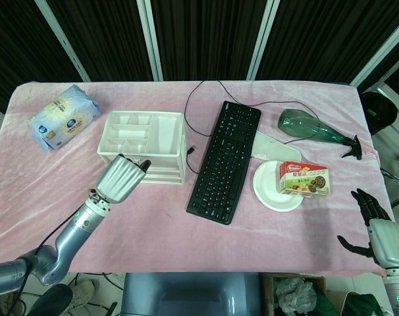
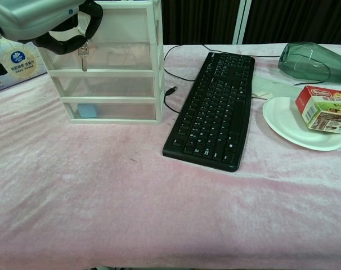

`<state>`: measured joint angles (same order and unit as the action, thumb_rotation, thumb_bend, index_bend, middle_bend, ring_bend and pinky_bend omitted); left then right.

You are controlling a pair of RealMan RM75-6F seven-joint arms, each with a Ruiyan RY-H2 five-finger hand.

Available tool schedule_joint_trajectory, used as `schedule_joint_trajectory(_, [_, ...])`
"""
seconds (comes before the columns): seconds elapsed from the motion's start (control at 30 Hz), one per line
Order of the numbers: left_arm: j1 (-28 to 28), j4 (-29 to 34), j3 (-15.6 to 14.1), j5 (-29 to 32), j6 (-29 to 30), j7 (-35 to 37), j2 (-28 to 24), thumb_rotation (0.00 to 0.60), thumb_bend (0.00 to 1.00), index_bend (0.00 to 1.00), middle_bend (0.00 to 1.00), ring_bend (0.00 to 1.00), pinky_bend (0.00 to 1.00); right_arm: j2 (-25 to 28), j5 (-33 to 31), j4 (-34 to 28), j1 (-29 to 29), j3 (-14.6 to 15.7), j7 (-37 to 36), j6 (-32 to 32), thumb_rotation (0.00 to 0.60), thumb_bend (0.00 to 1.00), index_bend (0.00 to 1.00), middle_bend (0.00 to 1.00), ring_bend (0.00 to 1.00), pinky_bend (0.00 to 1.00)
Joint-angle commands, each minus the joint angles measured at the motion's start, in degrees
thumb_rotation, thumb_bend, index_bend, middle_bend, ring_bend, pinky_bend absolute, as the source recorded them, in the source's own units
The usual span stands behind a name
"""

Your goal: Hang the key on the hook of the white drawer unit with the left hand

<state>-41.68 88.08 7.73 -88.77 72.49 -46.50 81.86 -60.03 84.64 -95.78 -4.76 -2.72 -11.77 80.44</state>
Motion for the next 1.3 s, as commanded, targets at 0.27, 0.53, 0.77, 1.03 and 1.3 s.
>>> schedule_joint_trajectory(0.27, [0.1, 0.0, 0.3, 0.0, -0.1, 0.0, 0.2, 0.600, 0.43, 0.59, 1.00, 1.00, 1.00, 0.0, 0.0, 0.0, 0.0, 0.0, 0.0, 0.0, 0.600, 0.16, 0.00, 0.00, 0.00, 0.14])
schedule_joint_trajectory(0.53, [0.0, -0.2, 0.5, 0.1, -0.4, -0.2, 0.6, 0.600, 0.43, 0.59, 1.00, 1.00, 1.00, 0.0, 0.0, 0.0, 0.0, 0.0, 0.0, 0.0, 0.600, 0.16, 0.00, 0.00, 0.00, 0.14])
schedule_joint_trajectory(0.77, [-0.3, -0.3, 1.0, 0.3, -0.7, -0.8, 1.0, 0.600, 0.43, 0.58, 1.00, 1.00, 1.00, 0.0, 0.0, 0.0, 0.0, 0.0, 0.0, 0.0, 0.600, 0.16, 0.00, 0.00, 0.00, 0.14])
schedule_joint_trajectory(1.03, [-0.3, -0.4, 1.2, 0.9, -1.1, -2.5, 1.2, 0.600, 0.35, 0.52, 1.00, 1.00, 1.00, 0.0, 0.1, 0.0, 0.0, 0.0, -0.1, 0.1, 0.600, 0.16, 0.00, 0.00, 0.00, 0.14])
schedule_joint_trajectory(1.3, [-0.1, 0.0, 1.5, 0.9, -0.8, -2.4, 0.9, 0.600, 0.26, 0.49, 1.00, 1.00, 1.00, -0.1, 0.1, 0.0, 0.1, -0.1, 0.0, 0.2, 0.600, 0.16, 0.00, 0.00, 0.00, 0.14])
